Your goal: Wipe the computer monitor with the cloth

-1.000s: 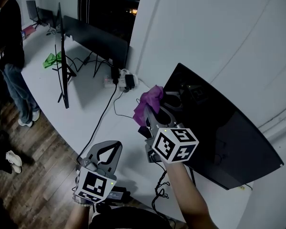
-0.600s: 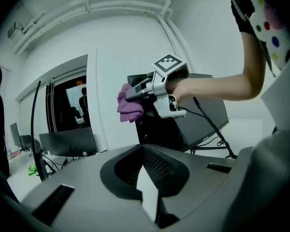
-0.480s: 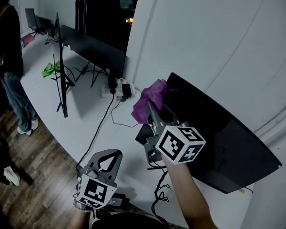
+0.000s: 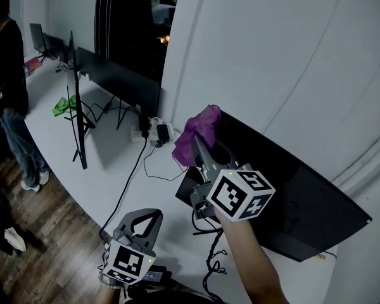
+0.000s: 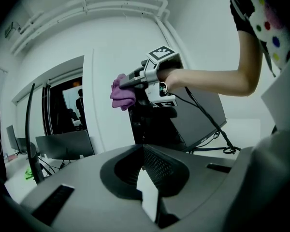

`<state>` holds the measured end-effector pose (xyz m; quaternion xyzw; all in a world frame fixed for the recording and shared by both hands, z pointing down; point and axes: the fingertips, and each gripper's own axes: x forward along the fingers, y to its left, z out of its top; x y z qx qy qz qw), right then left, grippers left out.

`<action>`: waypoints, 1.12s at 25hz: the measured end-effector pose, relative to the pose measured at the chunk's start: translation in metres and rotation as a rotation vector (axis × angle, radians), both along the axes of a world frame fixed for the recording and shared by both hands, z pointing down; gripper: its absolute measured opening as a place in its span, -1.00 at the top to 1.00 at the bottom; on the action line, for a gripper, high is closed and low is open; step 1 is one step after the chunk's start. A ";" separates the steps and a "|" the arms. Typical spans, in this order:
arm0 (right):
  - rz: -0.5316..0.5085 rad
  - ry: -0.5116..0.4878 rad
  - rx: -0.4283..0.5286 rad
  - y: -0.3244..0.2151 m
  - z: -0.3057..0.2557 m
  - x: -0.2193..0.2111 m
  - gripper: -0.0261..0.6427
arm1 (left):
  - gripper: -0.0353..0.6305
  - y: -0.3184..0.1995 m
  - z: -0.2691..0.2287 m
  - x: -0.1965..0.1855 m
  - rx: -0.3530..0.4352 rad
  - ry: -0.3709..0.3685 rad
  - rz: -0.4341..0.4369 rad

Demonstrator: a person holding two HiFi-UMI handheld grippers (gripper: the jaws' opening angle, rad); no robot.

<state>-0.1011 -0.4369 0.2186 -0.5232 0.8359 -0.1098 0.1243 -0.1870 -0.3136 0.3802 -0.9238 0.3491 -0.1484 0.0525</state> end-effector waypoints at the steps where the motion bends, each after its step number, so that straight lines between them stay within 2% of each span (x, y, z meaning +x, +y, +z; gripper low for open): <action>1: 0.000 0.005 0.006 0.000 -0.004 0.000 0.72 | 0.88 0.000 -0.001 0.000 0.001 0.001 0.001; 4: -0.008 0.042 0.036 0.001 -0.015 -0.001 0.72 | 0.88 -0.001 -0.002 0.001 0.004 0.004 0.002; 7: -0.020 0.122 0.092 0.007 -0.034 -0.005 0.72 | 0.88 0.000 -0.004 0.002 0.008 0.007 0.006; 14: 0.008 0.394 0.283 0.023 -0.107 -0.003 0.72 | 0.88 0.003 -0.007 0.006 0.015 0.014 0.023; 19: 0.067 0.592 0.372 0.023 -0.145 0.012 0.72 | 0.88 0.004 -0.008 0.011 0.022 0.020 0.041; 23: 0.067 0.814 0.400 0.016 -0.154 0.019 0.72 | 0.88 0.004 -0.010 0.014 0.027 0.027 0.051; 28: 0.020 1.165 0.429 0.006 -0.149 0.018 0.72 | 0.88 0.004 -0.012 0.017 0.028 0.029 0.058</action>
